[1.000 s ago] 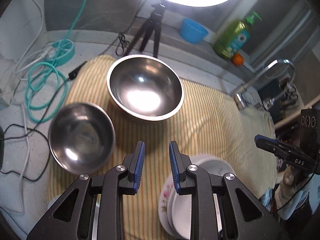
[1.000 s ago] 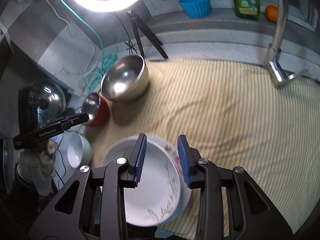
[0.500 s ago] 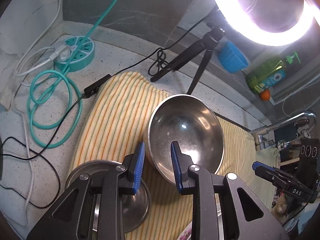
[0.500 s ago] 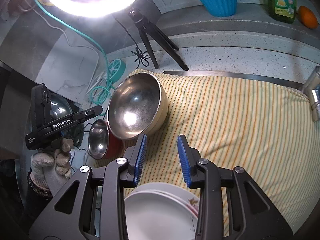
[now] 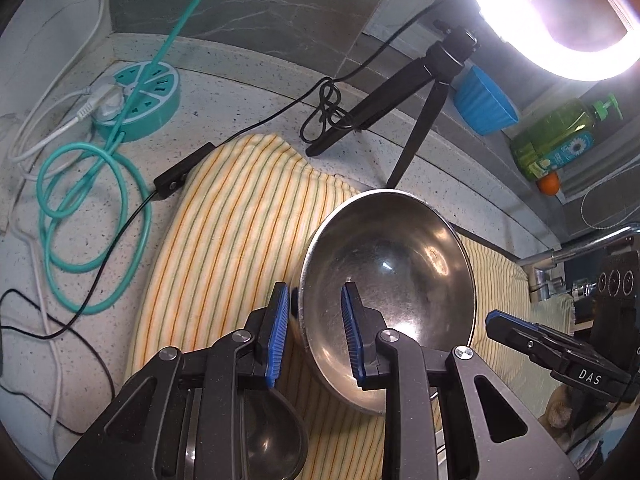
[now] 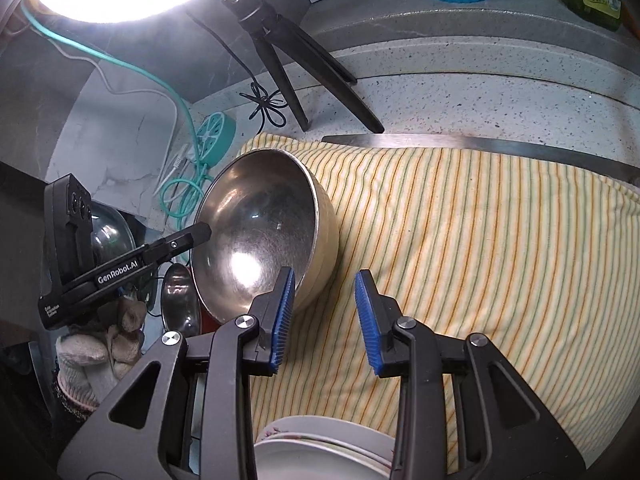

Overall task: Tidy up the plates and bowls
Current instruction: 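Close the right gripper on the rim of the large steel bowl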

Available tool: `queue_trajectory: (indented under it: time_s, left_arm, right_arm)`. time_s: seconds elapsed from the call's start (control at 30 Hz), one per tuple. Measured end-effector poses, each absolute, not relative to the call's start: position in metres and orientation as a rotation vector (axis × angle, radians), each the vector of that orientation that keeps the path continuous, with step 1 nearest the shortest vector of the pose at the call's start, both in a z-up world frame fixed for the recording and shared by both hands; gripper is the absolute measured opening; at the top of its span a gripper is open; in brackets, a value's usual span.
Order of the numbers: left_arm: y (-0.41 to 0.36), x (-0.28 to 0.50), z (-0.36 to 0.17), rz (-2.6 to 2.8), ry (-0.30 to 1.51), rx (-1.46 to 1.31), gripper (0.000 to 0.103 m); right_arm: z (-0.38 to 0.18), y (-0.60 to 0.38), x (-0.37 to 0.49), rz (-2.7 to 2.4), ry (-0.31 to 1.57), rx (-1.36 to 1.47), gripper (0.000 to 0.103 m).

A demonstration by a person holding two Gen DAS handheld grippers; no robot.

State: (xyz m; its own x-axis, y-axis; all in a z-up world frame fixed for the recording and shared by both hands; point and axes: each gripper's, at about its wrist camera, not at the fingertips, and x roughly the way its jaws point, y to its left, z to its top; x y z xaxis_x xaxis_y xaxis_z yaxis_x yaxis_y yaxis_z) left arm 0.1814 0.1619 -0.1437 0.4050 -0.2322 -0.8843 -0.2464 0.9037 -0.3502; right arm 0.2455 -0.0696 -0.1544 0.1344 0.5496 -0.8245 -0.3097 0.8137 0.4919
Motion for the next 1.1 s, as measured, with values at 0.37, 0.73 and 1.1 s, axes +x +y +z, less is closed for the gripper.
queue_trajectory:
  time_s: [0.37, 0.73, 1.1]
  left_arm:
    - [0.160, 0.183, -0.149, 0.006, 1.174, -0.466, 0.025]
    - [0.148, 0.175, -0.141, -0.019, 1.161, -0.460, 0.024]
    - [0.102, 0.162, -0.126, -0.111, 1.149, -0.425, 0.024]
  right_arm:
    - [-0.173, -0.051, 0.258, 0.621, 1.324, 0.207, 0.019]
    - [-0.163, -0.054, 0.250, 0.605, 1.312, 0.173, 0.013]
    - [-0.138, -0.100, 0.235, 0.576, 1.273, 0.187, 0.013]
